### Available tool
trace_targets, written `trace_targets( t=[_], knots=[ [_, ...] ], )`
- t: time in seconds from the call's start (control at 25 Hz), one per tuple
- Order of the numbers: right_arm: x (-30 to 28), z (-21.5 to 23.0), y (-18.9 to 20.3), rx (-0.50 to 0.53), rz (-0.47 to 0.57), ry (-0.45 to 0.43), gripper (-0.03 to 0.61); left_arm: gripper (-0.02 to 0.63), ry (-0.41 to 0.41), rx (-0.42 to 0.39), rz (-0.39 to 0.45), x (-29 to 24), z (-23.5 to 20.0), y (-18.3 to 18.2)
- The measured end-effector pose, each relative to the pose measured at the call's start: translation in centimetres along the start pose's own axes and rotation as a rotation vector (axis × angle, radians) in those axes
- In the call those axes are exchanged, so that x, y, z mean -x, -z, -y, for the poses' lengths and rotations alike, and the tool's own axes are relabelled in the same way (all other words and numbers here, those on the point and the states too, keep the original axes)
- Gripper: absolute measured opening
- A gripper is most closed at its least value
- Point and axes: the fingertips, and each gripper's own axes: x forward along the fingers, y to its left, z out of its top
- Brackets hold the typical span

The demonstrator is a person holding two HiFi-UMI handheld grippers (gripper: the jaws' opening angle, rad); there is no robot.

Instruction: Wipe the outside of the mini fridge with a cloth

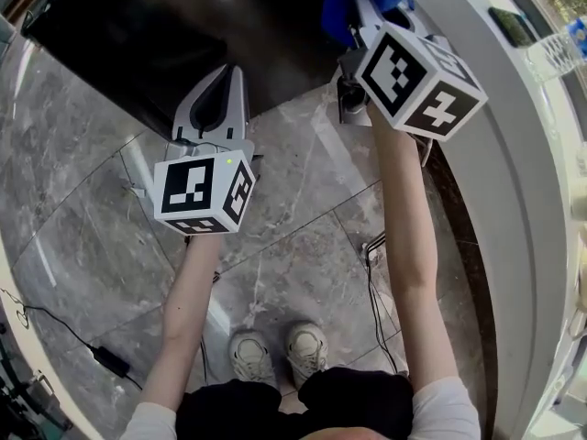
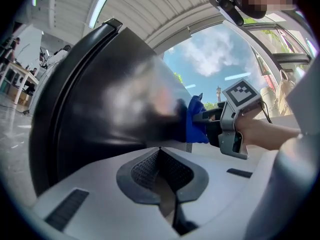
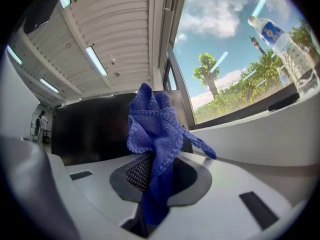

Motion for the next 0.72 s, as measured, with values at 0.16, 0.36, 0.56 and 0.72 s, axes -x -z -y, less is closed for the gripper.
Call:
trace_targets(
  t=[0.16, 0.36, 0.56, 0.72],
  knots=[
    [-0.3, 1.2, 0.4, 0.057, 0.002, 0.02, 0.084, 0.005, 0.032, 0.0, 0.013, -2.7, 1.2, -0.2],
    [-0.7, 2.1, -0.2, 0.079, 0.037, 0.035, 0.084, 0.005, 0.073, 0.012, 0.044, -4.6, 2.8, -0.9],
    [-0.8, 2.8, 0.0, 0.069, 0.044, 0.032, 0.084, 0.005, 0.071, 0.015, 0.013, -4.5, 2.7, 1.0],
    [-0.9, 3.5, -0.2, 0.082, 0.046, 0.06, 0.084, 0.005, 0.063, 0.013, 0.012, -4.4, 2.2, 1.1]
  ],
)
